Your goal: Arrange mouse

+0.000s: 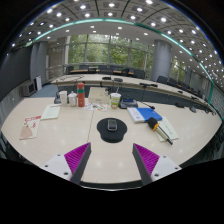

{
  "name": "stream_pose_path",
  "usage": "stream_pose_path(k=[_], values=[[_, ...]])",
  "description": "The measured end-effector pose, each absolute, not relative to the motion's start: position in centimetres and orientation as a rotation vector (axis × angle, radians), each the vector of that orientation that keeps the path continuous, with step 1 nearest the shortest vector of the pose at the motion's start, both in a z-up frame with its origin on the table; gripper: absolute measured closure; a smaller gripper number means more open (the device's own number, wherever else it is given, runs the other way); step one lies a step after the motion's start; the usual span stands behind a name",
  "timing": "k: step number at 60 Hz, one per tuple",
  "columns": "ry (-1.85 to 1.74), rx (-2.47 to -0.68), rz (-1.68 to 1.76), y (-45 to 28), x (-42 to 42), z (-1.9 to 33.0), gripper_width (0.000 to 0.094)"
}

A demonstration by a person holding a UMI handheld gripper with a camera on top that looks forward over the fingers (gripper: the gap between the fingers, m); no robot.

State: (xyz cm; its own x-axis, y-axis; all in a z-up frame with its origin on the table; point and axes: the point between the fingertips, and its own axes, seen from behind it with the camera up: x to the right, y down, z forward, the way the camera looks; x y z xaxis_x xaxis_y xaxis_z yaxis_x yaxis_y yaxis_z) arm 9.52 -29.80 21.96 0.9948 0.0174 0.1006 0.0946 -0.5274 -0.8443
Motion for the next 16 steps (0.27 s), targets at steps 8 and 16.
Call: stream_pose_path(k=[8, 16], values=[[-0.052, -2.116, -0.075, -31.3, 9.7, 22.9, 0.0081], [-0.042, -2.087, -0.096, -31.8, 10.4, 23.6, 0.0081]])
